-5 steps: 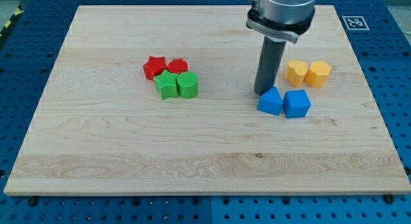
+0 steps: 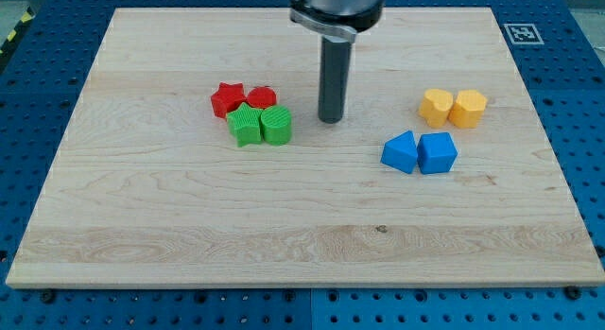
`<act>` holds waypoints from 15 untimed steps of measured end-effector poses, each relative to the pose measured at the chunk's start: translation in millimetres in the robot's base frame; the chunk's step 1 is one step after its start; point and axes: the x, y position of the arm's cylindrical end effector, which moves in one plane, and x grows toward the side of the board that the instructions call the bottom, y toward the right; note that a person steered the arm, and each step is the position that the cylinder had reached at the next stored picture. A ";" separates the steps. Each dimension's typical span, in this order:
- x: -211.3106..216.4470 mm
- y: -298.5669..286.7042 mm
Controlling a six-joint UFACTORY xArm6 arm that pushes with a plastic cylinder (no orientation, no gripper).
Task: Separate green blocks and red blocks from each other
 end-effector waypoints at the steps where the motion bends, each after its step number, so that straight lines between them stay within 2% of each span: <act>1: 0.9 -47.8; 4: 1.6 -114.1; 6: 9.3 -136.0; 7: -1.1 -154.0; 9: 4.9 -140.8; 13: 0.1 -49.6; 15: 0.1 -49.4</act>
